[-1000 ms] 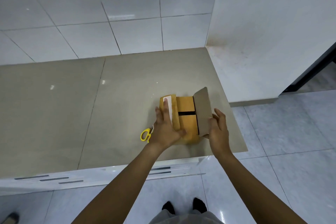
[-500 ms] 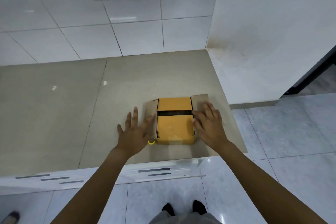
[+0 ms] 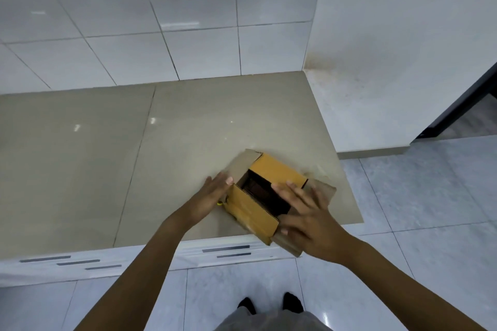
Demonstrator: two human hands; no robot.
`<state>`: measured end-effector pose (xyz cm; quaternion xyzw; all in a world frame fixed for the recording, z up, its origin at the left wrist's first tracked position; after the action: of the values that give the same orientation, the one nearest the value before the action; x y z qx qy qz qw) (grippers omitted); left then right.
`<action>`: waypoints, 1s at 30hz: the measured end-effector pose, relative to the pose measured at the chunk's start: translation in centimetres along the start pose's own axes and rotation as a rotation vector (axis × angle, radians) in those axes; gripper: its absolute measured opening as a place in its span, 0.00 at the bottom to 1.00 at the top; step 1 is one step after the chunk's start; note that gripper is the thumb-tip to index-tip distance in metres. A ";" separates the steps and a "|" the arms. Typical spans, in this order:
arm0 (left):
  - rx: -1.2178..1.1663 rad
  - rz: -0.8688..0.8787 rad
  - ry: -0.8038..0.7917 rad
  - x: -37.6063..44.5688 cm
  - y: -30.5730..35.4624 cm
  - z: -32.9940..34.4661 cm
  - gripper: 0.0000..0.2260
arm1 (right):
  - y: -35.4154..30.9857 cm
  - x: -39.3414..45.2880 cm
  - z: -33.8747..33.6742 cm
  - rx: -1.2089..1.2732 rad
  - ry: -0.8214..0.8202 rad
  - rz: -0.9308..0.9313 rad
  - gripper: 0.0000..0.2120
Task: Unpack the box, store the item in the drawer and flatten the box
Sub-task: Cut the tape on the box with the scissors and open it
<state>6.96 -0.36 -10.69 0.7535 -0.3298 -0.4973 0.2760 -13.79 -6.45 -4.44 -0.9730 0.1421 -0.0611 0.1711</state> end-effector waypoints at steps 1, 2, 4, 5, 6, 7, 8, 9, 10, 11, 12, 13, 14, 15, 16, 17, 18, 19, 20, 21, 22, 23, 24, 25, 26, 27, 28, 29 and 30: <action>0.032 0.005 -0.015 -0.1 0.3 0.1 0.44 | 0.0 -0.3 0.8 -0.050 -0.018 -0.011 0.08; 0.033 0.014 -0.035 -0.2 0.5 0.2 0.44 | 0.1 -0.4 1.5 -0.086 -0.036 -0.006 0.09; -0.016 0.027 -0.087 -0.5 1.0 0.1 0.41 | 0.7 -0.4 2.2 -0.126 -0.056 0.030 0.12; -0.035 0.025 -0.109 -0.5 1.2 0.0 0.39 | 1.1 -0.2 2.3 -0.130 -0.053 0.052 0.14; -0.042 0.026 -0.129 -0.7 1.4 -0.1 0.37 | 1.5 0.1 2.3 -0.128 -0.046 0.079 0.15; -0.035 0.028 -0.151 -0.8 1.5 -0.2 0.36 | 2.1 0.5 2.2 -0.127 -0.038 0.116 0.16; -0.013 0.034 -0.179 -0.9 1.6 0.0 0.36 | 2.9 0.9 2.1 -0.128 -0.033 0.160 0.17; 0.027 0.038 -0.206 -1.0 1.6 0.3 0.38 | 3.7 1.3 1.9 -0.132 -0.030 0.206 0.18; 0.080 0.038 -0.229 -1.1 1.6 0.6 0.40 | 4.7 1.6 1.8 -0.141 -0.030 0.249 0.18; 0.135 0.035 -0.241 -1.2 1.4 0.9 0.42 | 5.6 2.0 1.6 -0.151 -0.034 0.280 0.20; 0.190 0.034 -0.240 -1.2 1.3 1.2 0.42 | 6.3 2.3 1.5 -0.154 -0.040 0.298 0.22; 0.231 0.037 -0.228 -1.2 1.2 1.4 0.40 | 6.8 2.6 1.4 -0.147 -0.049 0.302 0.23; 0.250 0.033 -0.197 -1.2 1.1 1.5 0.37 | 7.1 3.0 1.3 -0.131 -0.058 0.294 0.24; 0.248 0.016 -0.150 -1.2 1.0 1.5 0.34 | 7.1 3.3 1.0 -0.111 -0.054 0.281 0.25; 0.231 -0.013 -0.098 -1.1 1.0 1.4 0.33 | 7.0 3.7 0.5 -0.094 -0.031 0.267 0.26; 0.202 -0.047 -0.055 -1.0 0.9 1.2 0.34 | 6.9 4.1 -0.2 -0.086 0.006 0.253 0.25; 0.172 -0.078 -0.028 -0.9 1.0 1.1 0.37 | 6.8 4.6 -1.0 -0.084 0.049 0.242 0.25; 0.171 -0.094 -0.013 -0.7 1.3 1.1 0.39 | 6.7 5.0 -1.7 -0.082 0.087 0.236 0.25; 0.217 -0.095 -0.003 -0.6 1.7 1.0 0.41 | 6.8 5.5 -2.3 -0.075 0.111 0.237 0.25; 0.302 -0.084 0.002 -0.4 2.1 1.0 0.43 | 6.9 6.0 -2.7 -0.063 0.123 0.241 0.25; 0.403 -0.061 -0.003 -0.2 2.5 1.2 0.46 | 7.1 6.5 -3.0 -0.049 0.128 0.248 0.26; 0.488 -0.026 -0.012 -0.1 2.9 1.5 0.48 | 7.4 6.9 -3.2 -0.035 0.131 0.257 0.26; 0.538 0.012 -0.017 0.0 3.1 1.8 0.49 | 7.6 7.3 -3.3 -0.026 0.132 0.265 0.27; 0.554 0.046 -0.014 0.0 3.0 2.1 0.47 | 7.8 7.7 -3.4 -0.023 0.131 0.272 0.28; 0.534 0.076 -0.012 0.0 2.9 2.2 0.44 | 8.0 7.9 -3.5 -0.026 0.129 0.276 0.29; 0.460 0.087 -0.015 -0.1 2.6 2.1 0.40 | 8.2 8.1 -3.6 -0.034 0.127 0.281 0.30; 0.338 0.069 -0.012 -0.2 2.1 1.8 0.39 | 8.4 8.3 -3.6 -0.042 0.124 0.287 0.31; 0.207 0.033 0.002 -0.2 1.5 1.3 0.40 | 8.6 8.3 -3.6 -0.044 0.125 0.294 0.32; 0.112 0.005 0.018 -0.2 0.8 1.0 0.39 | 8.7 8.4 -3.6 -0.038 0.130 0.300 0.33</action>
<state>5.83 -0.86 -10.31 0.7714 -0.3563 -0.4706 0.2378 -8.64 -17.96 -3.53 -0.9379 0.2978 -0.0951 0.1505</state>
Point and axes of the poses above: each hand's wrist, its own x-axis towards the middle knuckle, its own z-axis out of the palm, y = z × x, the point moved 10 cm from there along x, towards the middle knuckle, and after that the axes turned 4 degrees about -z, right-handed, at the moved point
